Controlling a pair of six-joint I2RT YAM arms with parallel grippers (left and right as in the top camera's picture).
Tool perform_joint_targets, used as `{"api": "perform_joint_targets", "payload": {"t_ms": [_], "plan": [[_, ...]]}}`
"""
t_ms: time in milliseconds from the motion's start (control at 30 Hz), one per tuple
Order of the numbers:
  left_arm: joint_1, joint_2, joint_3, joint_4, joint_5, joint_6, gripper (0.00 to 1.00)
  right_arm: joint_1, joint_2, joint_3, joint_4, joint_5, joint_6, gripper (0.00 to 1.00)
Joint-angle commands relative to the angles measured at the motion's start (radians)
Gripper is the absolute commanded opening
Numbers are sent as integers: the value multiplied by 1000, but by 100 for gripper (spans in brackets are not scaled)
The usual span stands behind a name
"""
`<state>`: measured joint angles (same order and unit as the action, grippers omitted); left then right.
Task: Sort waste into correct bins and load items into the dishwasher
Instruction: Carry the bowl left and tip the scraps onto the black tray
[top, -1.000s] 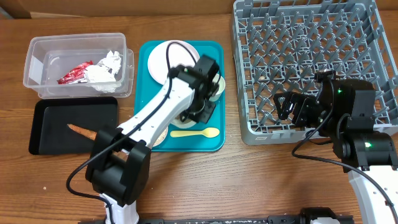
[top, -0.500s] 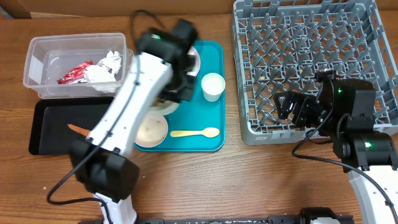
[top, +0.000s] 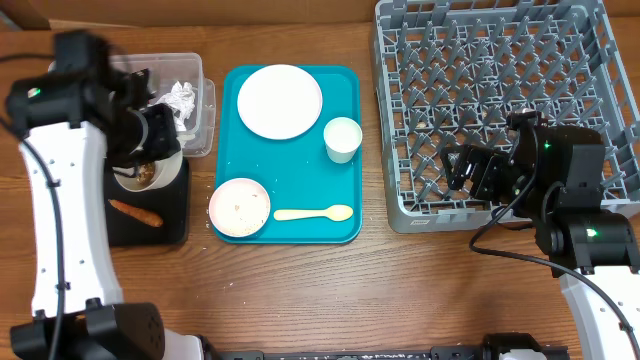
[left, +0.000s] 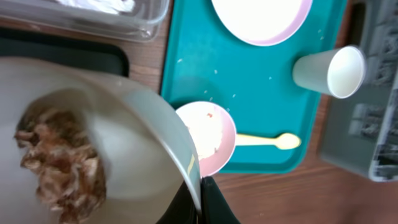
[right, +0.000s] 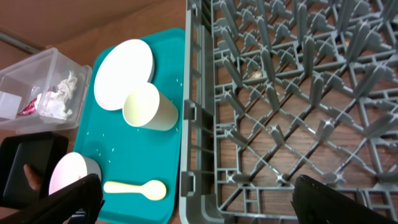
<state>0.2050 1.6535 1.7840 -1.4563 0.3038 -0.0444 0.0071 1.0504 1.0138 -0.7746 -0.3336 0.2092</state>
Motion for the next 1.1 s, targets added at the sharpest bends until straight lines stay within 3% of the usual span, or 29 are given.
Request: {"api": "perform_joint_targets", "payload": {"t_ms": [0, 267, 600, 733, 1067], "plan": [[137, 11, -173, 89, 360, 145, 4, -3, -5, 28, 16, -1, 1, 100], [394, 13, -501, 262, 813, 345, 4, -3, -5, 28, 6, -2, 1, 100], [624, 38, -641, 438, 1128, 376, 4, -3, -5, 28, 6, -2, 2, 100], [640, 60, -647, 494, 1218, 378, 4, -3, -5, 28, 5, -2, 2, 100], [638, 158, -651, 545, 1278, 447, 4, -3, -5, 28, -2, -2, 1, 100]]}}
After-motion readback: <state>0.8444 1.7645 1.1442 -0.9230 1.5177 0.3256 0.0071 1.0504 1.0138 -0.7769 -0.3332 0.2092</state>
